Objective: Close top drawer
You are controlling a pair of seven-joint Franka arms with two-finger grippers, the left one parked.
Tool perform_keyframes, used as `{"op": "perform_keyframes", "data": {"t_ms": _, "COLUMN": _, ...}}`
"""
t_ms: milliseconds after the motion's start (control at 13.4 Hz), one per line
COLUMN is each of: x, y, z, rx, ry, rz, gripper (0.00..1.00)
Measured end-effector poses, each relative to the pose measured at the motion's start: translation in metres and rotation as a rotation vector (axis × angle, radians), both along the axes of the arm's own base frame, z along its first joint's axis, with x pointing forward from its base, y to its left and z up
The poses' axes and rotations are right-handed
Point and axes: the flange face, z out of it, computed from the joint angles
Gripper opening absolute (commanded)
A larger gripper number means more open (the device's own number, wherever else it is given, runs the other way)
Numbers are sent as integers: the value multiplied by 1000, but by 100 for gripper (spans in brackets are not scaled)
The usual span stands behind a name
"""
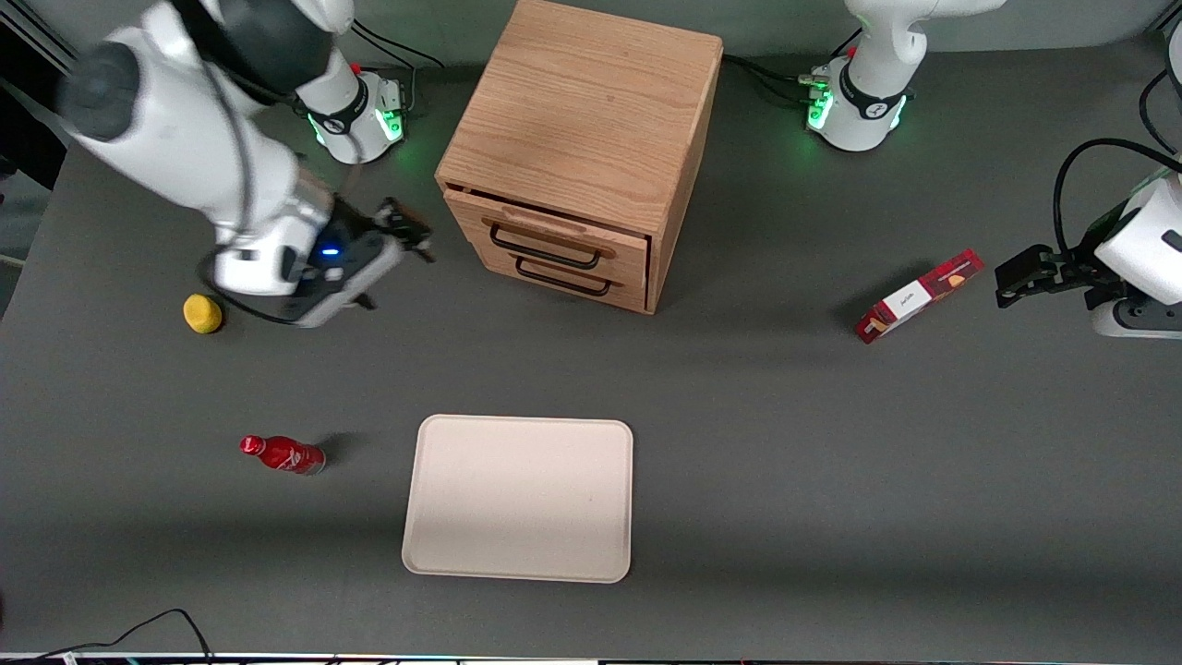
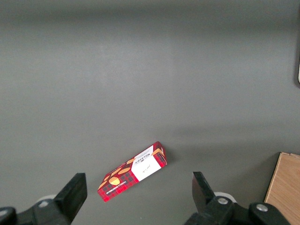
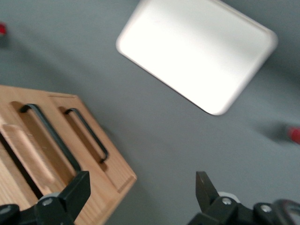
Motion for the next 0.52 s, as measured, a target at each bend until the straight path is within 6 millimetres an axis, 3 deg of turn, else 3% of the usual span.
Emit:
{"op": "perform_keyframes", "data": {"t_ms": 298, "x": -6, "y": -122, "z": 23, "rx": -40, "ry": -12, "rz": -234, "gripper": 100}}
{"op": "perform_keyframes", "data": {"t_ms": 521, "x": -22, "y": -178, "z": 29, "rx": -84, "ry": 11, "rz": -372, "gripper": 100}}
